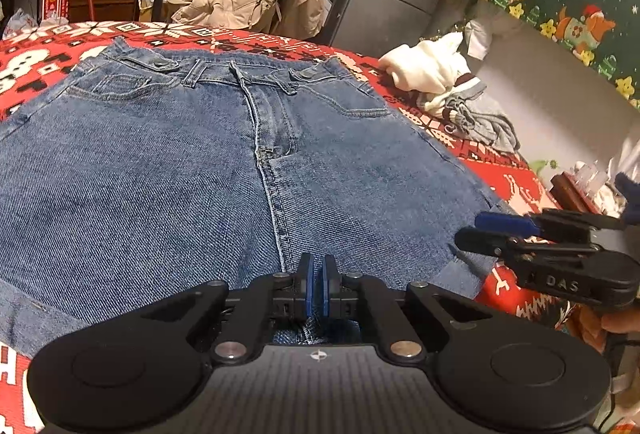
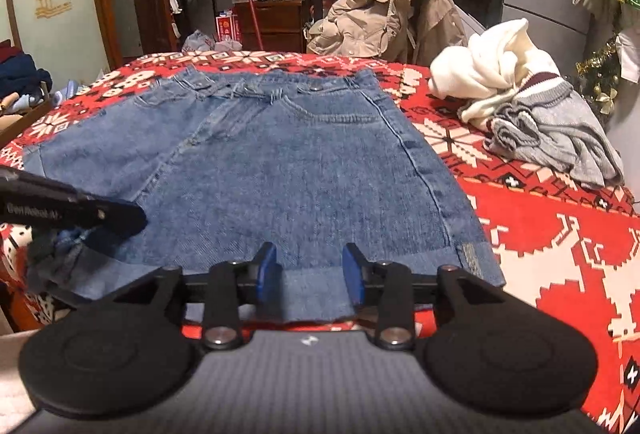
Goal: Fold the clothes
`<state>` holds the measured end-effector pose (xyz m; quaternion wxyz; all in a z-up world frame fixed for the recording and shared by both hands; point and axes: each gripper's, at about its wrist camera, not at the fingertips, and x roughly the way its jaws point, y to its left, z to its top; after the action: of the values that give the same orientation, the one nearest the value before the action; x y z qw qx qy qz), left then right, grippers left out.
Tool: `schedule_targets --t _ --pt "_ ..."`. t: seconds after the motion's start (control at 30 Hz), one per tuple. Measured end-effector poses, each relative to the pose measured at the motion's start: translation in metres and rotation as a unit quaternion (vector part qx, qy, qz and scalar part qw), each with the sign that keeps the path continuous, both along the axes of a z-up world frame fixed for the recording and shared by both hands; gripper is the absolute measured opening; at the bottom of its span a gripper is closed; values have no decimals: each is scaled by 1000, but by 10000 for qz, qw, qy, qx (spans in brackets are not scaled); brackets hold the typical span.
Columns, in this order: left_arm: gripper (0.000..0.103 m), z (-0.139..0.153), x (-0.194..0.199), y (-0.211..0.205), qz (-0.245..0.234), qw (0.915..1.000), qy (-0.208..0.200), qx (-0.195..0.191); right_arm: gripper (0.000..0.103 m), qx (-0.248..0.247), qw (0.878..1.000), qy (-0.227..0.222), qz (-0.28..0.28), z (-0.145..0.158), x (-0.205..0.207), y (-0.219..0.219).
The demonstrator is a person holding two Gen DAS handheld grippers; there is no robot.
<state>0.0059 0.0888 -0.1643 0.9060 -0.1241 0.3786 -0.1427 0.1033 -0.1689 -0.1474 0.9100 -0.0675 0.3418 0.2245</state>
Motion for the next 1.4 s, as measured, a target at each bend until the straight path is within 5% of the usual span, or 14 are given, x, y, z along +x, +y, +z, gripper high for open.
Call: schedule_targets --t 0.33,0.5,1.0,1.07,1.13,1.4 --pt "4 -5 0 10 154 9991 74 -399 63 -144 9996 -212 -96 1 63 36" --pt "4 -4 -1 9 146 9991 73 -383 61 -112 9996 -64 -270 -11 85 38" --pt "4 -4 -1 7 170 9994 10 -293 60 -185 9998 -31 -79 -11 9 -11" --pt "4 -4 -1 7 167 9994 12 -291 52 -122 9999 -14 -106 -7 5 -12" --pt "4 -4 -1 6 166 9995 4 -268 26 -34 10000 -33 -43 -4 5 -7" --pt "4 -2 -1 3 155 9997 -4 -180 28 258 9996 -86 56 0 23 36"
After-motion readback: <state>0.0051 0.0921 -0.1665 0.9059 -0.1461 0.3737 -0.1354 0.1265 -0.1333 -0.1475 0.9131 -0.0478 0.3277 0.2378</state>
